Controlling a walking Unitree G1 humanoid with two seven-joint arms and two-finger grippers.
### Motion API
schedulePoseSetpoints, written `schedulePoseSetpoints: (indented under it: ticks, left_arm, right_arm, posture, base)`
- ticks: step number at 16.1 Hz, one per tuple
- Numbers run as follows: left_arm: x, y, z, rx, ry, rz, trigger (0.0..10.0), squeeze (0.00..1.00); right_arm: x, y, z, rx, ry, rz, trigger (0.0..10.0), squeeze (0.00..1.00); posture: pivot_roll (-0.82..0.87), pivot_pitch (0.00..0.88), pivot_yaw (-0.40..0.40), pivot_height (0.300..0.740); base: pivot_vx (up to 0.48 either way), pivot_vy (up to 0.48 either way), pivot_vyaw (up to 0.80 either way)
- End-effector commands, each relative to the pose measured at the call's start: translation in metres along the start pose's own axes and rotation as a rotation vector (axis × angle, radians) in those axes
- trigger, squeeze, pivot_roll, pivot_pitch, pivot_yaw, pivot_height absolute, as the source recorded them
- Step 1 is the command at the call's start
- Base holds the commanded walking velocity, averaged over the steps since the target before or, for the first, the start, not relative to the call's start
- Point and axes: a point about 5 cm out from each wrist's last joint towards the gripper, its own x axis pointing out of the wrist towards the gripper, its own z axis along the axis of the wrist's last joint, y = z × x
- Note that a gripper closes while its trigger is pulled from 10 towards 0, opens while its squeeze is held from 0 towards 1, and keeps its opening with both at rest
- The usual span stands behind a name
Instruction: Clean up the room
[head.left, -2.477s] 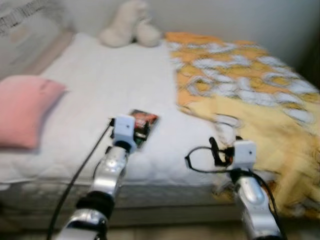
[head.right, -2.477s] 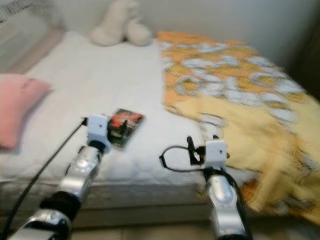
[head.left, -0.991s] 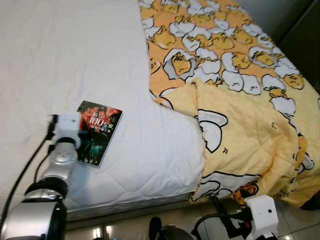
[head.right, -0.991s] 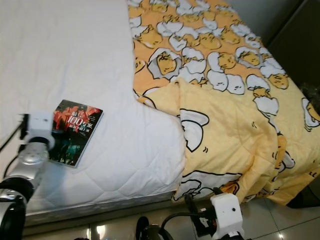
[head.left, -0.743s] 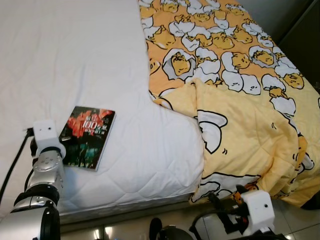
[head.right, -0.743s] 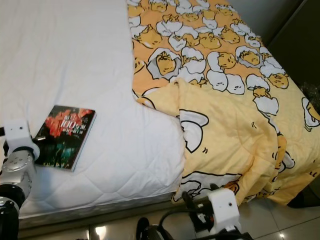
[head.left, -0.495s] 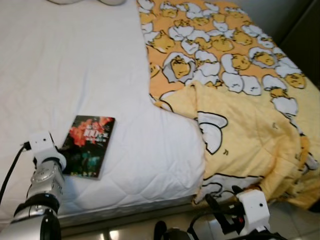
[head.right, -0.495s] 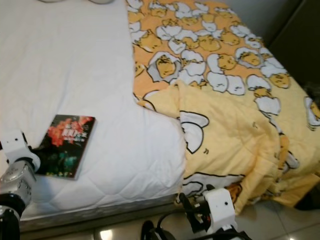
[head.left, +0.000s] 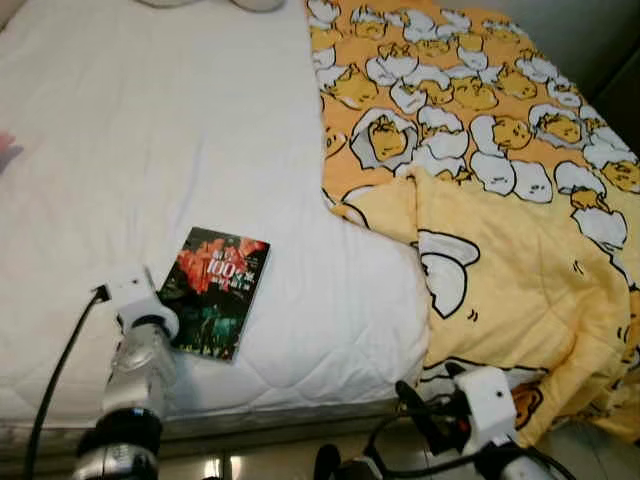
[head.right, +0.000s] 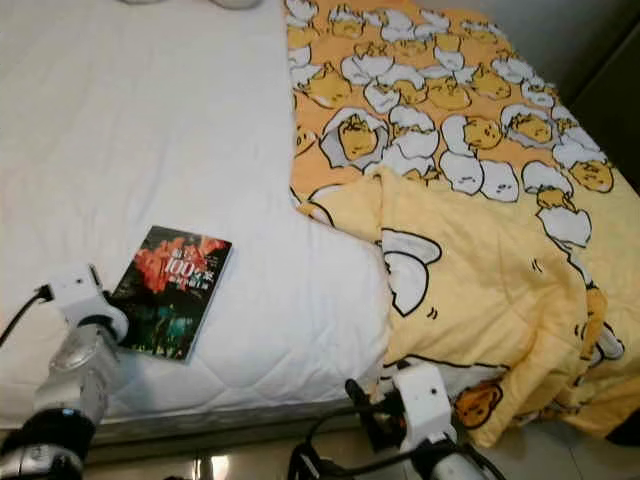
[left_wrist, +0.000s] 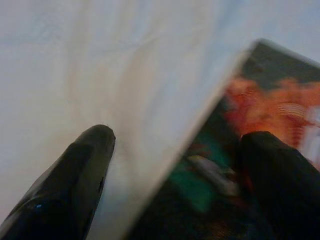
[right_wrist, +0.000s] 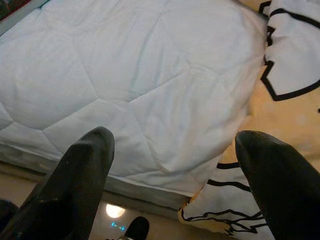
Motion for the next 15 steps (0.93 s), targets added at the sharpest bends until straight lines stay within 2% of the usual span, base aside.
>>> schedulePoseSetpoints:
  ticks: [1, 3, 4, 7, 8, 9, 11, 15]
  left_arm:
    - [-0.004, -0.006, 0.015, 0.056, -0.049, -0.041, 10.0, 0.0]
    - [-0.013, 0.005, 0.028, 0.146, -0.111, -0.11, 10.0, 0.0]
    - [-0.017, 0.013, 0.025, 0.171, -0.1, -0.146, 10.0, 0.0]
    - [-0.028, 0.021, 0.014, 0.227, -0.075, -0.252, 10.0, 0.0]
    - [-0.037, 0.036, -0.001, 0.284, -0.002, -0.363, 10.0, 0.0]
    - [-0.043, 0.051, -0.008, 0.296, 0.054, -0.418, 10.0, 0.0]
    - [-0.045, 0.057, -0.009, 0.285, 0.072, -0.438, 10.0, 0.0]
    - [-0.038, 0.057, -0.018, 0.357, 0.095, -0.452, 10.0, 0.0]
  right_arm:
    - [-0.002, -0.001, -0.006, -0.004, 0.019, 0.002, 10.0, 0.0]
    - [0.001, 0.001, -0.01, -0.002, 0.026, 0.025, 10.0, 0.0]
    - [0.003, 0.002, -0.011, -0.004, 0.027, 0.035, 10.0, 0.0]
    - [0.008, 0.003, -0.012, -0.006, 0.022, 0.045, 10.0, 0.0]
    - [0.01, 0.003, -0.012, -0.007, 0.018, 0.053, 10.0, 0.0]
    - [0.011, 0.004, -0.013, -0.007, 0.017, 0.056, 10.0, 0.0]
    - [0.01, 0.003, -0.014, -0.006, 0.017, 0.055, 10.0, 0.0]
    - [0.007, 0.003, -0.016, -0.014, 0.026, 0.058, 10.0, 0.0]
  posture:
    - [0.09, 0.187, -0.14, 0.74]
    - [0.13, 0.173, -0.139, 0.74]
    - [0.14, 0.167, -0.137, 0.74]
    - [0.15, 0.154, -0.134, 0.74]
    - [0.15, 0.142, -0.133, 0.74]
    - [0.15, 0.137, -0.137, 0.74]
    - [0.15, 0.137, -0.137, 0.74]
    - [0.13, 0.149, -0.153, 0.74]
  base:
    - [0.0, 0.0, 0.0]
    - [0.0, 0.0, 0.0]
    - [0.0, 0.0, 0.0]
    - [0.0, 0.0, 0.0]
    - [0.0, 0.0, 0.0]
    - [0.0, 0.0, 0.0]
    - [0.0, 0.0, 0.0]
    - [0.0, 0.0, 0.0]
